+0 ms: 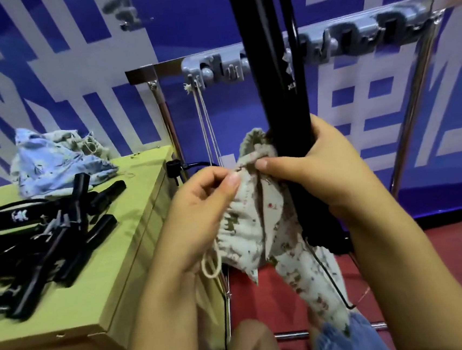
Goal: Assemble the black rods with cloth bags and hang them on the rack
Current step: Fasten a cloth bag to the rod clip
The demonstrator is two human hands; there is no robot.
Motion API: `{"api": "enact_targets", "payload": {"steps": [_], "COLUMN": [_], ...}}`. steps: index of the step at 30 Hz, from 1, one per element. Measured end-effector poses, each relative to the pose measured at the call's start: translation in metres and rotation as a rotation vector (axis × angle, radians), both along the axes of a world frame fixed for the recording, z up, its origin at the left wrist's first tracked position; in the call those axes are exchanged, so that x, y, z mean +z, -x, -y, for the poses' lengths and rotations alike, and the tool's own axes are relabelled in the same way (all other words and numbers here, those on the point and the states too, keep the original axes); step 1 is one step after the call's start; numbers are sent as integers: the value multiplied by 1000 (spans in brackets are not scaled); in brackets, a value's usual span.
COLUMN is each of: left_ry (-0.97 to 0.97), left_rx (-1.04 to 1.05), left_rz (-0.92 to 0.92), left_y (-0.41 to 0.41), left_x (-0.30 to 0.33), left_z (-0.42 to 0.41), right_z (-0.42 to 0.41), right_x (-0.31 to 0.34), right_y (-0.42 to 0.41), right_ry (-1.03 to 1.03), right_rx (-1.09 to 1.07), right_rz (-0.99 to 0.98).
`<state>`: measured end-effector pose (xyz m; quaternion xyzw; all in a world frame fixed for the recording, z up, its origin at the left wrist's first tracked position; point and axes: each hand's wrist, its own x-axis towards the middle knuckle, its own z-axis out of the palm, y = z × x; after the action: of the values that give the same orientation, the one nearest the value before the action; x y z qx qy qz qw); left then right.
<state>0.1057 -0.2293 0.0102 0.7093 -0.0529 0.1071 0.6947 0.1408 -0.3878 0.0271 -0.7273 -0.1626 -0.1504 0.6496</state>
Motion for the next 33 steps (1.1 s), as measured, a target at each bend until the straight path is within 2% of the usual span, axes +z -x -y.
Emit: {"api": "enact_targets", "payload": {"steps": [3,7,10,12,13,15,19,21,22,23,26,27,29,33], "left_ry": [228,364,521,530,487,265,-260,-377,-368,-303,232,337,336,405], "left_rx": [-75,-197,-151,-35,25,92,-83,-59,-43,-56,-142,-158,-139,-120], "left_rz": [-104,-237,-167,-35,30,130,283,304,294,265,30,-65,-175,-233], "left_y": [-2,0,-4,-7,-8,-10,-11,-11,-11,-9,-9,-12,-15,-21], "left_x": [0,0,1,3,3,0,-21,-25,-25,-24,-21,-22,-24,-30], "left_z": [-9,-16,-21,-21,-18,-7,11,5,2,-1,-4,-3,0,-4], "right_z": [5,5,6,3,-1,-11,-20,-18,-18,-17,-19,-20,-22,-15], "right_x": [-4,-12,-18,-21,-22,-22,-23,-23,-25,-25,-26,-27,-27,-27], "right_y": [-2,-9,-13,-10,-7,0,1,1,0,0,0,-1,1,-2], "right_ry": [16,49,-27,-156,-210,-290,-228,-196,-200,-209,-208,-191,-179,-148], "right_rx": [6,-58,-117,-40,12,107,143,169,189,211,236,242,282,255], "right_rz": [-31,-41,-75,-137,-172,-215,-147,-125,-126,-126,-122,-121,-137,-162]}}
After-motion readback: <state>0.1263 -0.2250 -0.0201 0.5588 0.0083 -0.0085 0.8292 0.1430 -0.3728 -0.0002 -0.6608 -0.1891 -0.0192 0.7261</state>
